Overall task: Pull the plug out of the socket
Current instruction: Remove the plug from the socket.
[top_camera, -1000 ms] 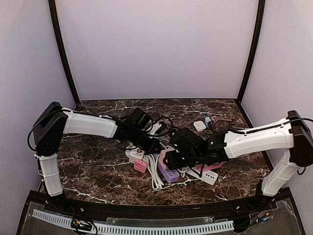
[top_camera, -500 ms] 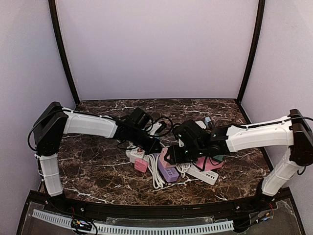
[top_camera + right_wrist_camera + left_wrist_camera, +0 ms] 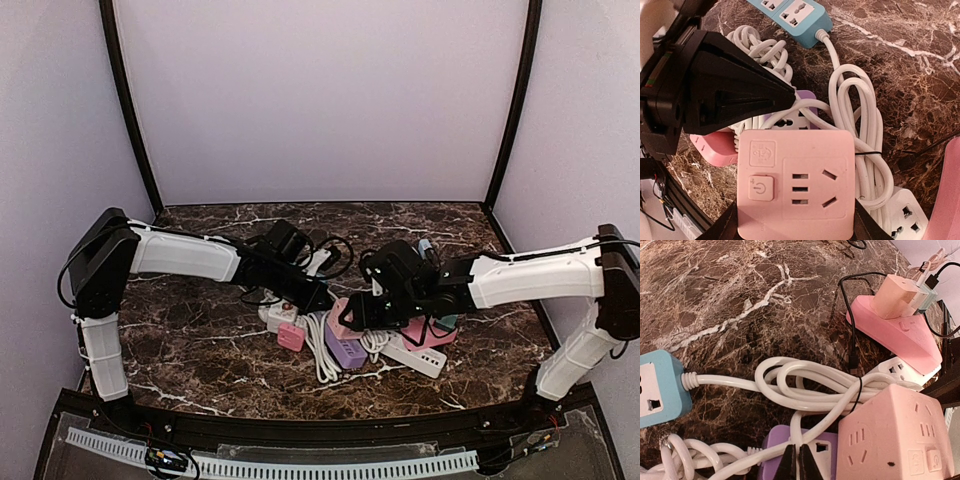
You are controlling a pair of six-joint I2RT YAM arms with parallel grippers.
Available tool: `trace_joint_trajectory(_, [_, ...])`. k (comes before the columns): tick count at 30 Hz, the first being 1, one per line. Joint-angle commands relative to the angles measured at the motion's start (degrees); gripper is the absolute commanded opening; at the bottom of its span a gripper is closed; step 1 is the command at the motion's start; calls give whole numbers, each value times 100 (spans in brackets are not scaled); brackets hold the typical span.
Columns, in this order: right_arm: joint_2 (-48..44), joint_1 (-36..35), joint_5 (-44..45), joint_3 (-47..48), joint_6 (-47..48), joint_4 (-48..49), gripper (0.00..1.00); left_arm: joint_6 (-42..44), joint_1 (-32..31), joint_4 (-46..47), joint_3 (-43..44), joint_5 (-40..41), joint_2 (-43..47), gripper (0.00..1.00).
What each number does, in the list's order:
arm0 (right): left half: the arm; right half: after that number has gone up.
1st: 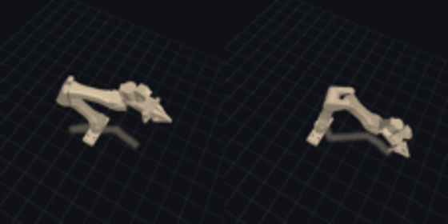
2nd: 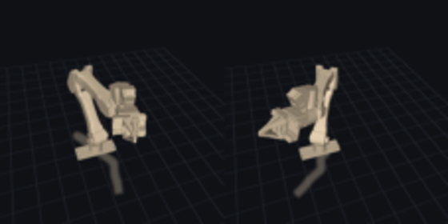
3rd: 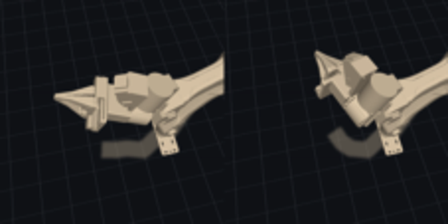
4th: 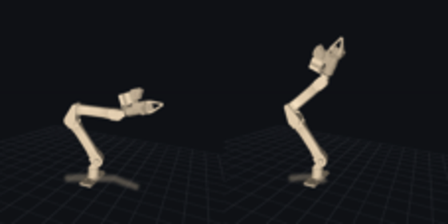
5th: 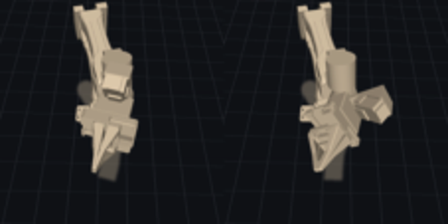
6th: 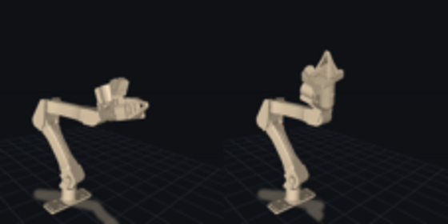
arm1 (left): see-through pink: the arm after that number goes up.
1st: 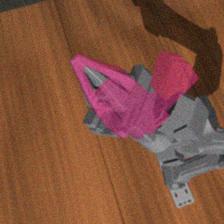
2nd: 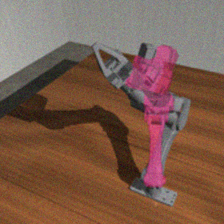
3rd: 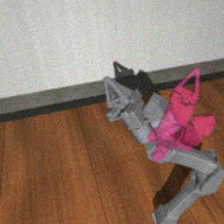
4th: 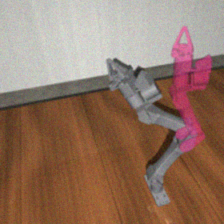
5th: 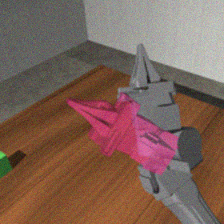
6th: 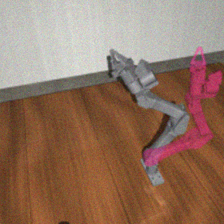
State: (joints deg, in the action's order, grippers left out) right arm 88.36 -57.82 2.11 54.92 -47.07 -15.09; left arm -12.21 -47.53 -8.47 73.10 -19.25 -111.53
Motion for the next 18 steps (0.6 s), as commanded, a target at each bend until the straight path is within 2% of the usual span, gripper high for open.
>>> trace_joint_trajectory(1, [-257, -254, 1206, 242, 299, -187, 0, 46, -11, -890, -322, 202, -315, 3])
trace_joint_trajectory(11, [-326, -482, 1655, 457, 714, -401, 0, 52, -8, -886, -316, 212, -341, 3])
trace_joint_trajectory(18, [-269, 34, 637, 442, 577, -385, 0, 79, -3, -877, -323, 207, -339, 2])
